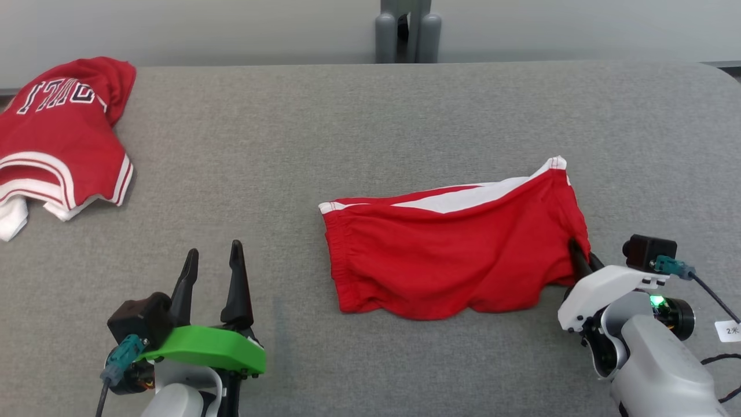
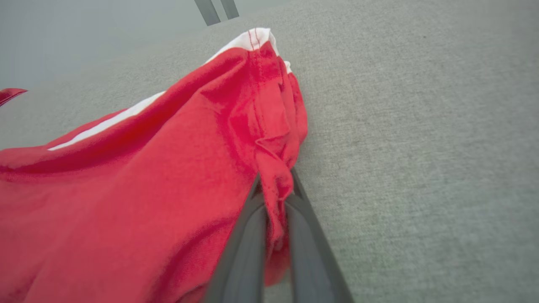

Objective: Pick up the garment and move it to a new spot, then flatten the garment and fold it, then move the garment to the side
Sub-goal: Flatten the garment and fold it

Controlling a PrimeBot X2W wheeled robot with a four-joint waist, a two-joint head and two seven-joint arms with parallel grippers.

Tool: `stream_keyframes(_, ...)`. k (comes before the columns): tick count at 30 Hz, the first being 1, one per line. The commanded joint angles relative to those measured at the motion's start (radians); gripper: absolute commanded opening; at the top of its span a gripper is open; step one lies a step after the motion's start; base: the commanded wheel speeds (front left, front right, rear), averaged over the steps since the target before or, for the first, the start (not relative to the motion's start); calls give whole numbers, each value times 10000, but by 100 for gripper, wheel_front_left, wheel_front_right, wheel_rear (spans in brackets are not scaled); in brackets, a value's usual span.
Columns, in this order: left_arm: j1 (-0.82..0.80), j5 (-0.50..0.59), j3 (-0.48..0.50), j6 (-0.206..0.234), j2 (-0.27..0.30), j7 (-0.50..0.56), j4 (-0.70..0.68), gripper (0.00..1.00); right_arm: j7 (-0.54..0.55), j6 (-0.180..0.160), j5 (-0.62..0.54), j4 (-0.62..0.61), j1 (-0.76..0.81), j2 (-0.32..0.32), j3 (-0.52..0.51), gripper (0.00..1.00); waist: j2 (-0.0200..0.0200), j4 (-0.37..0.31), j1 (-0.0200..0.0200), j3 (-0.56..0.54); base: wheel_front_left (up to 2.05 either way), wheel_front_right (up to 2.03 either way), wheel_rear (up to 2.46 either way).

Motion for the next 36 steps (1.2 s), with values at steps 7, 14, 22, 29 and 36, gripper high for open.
stream_keyframes(7,209,136,-36,12,-2,-33,21,100,-189,-14,-627,-454,505,435,-672,0,0,-525,0,-421,0,0,0)
stream_keyframes(14,233,92,-115,22,-72,-15,-15,100,-31,-14,-1263,-1442,466,721,-818,0,0,-38,0,-579,0,0,0)
stream_keyframes(22,285,64,-153,-13,-136,-19,12,100,750,-14,-1361,-3020,204,1114,380,0,0,858,0,-719,0,0,0)
stream_keyframes(29,245,52,-162,-69,-191,-23,45,100,1338,-13,-562,-3385,191,1145,2557,0,0,1552,0,-704,0,0,0)
stream_keyframes(36,324,47,-149,-102,-210,-28,90,100,1215,-14,-262,-2483,252,1128,3933,0,0,1844,0,-680,0,0,0)
